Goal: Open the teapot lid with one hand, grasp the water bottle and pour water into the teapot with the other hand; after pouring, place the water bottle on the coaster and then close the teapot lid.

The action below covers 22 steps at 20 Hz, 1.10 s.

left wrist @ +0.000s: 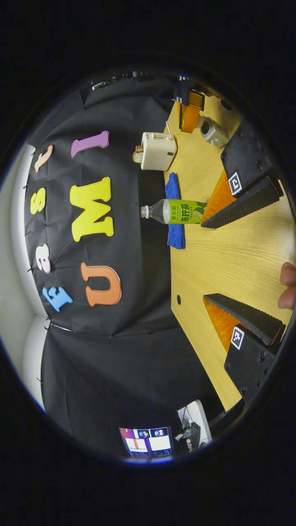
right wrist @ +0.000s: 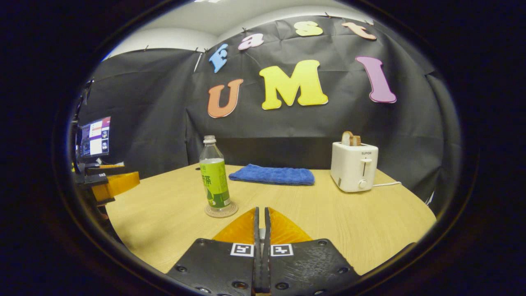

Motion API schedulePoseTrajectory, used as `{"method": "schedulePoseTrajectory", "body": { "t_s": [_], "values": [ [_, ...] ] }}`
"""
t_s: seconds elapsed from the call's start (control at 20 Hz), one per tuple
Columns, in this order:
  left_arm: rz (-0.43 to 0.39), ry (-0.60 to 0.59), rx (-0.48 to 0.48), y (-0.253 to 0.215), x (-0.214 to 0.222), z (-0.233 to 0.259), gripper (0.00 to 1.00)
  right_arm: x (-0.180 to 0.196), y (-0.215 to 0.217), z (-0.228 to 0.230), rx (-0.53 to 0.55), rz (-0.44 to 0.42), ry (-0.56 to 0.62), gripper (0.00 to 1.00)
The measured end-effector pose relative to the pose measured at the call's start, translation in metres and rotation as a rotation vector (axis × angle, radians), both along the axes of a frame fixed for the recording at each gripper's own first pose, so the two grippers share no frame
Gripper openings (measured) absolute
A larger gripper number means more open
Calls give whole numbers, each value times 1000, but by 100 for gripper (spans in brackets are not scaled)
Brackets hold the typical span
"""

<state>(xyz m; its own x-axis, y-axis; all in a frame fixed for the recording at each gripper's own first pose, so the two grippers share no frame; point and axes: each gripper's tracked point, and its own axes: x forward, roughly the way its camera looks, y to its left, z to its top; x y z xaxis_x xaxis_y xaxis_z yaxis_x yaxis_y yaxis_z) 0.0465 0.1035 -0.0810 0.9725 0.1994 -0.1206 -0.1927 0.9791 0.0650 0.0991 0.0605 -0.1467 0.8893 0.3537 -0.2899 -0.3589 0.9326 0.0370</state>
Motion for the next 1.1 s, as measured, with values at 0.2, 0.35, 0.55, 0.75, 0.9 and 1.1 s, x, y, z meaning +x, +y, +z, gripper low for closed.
{"method": "schedulePoseTrajectory", "body": {
  "t_s": [0.2, 0.35, 0.55, 0.75, 0.9, 1.1],
  "values": [
    [-2, -10, 5, 2, -1, 4, 99, 3, 0, -10, -20, -5, -8, 0],
    [-2, -4, -1, 3, -2, 1, 99, 4, 1, -11, -16, -12, -18, 0],
    [3, -6, -1, 5, -3, 3, 99, 6, 1, -17, -7, -12, -11, 0],
    [2, -7, 1, 6, -3, 3, 99, 5, 2, -21, -5, -16, -11, 0],
    [1, -7, 1, 6, -2, 3, 99, 6, 0, -24, -7, -23, -8, 0],
    [1, -8, 4, 6, -3, 3, 99, 4, -1, -29, -3, -32, 2, 0]
  ]
}}
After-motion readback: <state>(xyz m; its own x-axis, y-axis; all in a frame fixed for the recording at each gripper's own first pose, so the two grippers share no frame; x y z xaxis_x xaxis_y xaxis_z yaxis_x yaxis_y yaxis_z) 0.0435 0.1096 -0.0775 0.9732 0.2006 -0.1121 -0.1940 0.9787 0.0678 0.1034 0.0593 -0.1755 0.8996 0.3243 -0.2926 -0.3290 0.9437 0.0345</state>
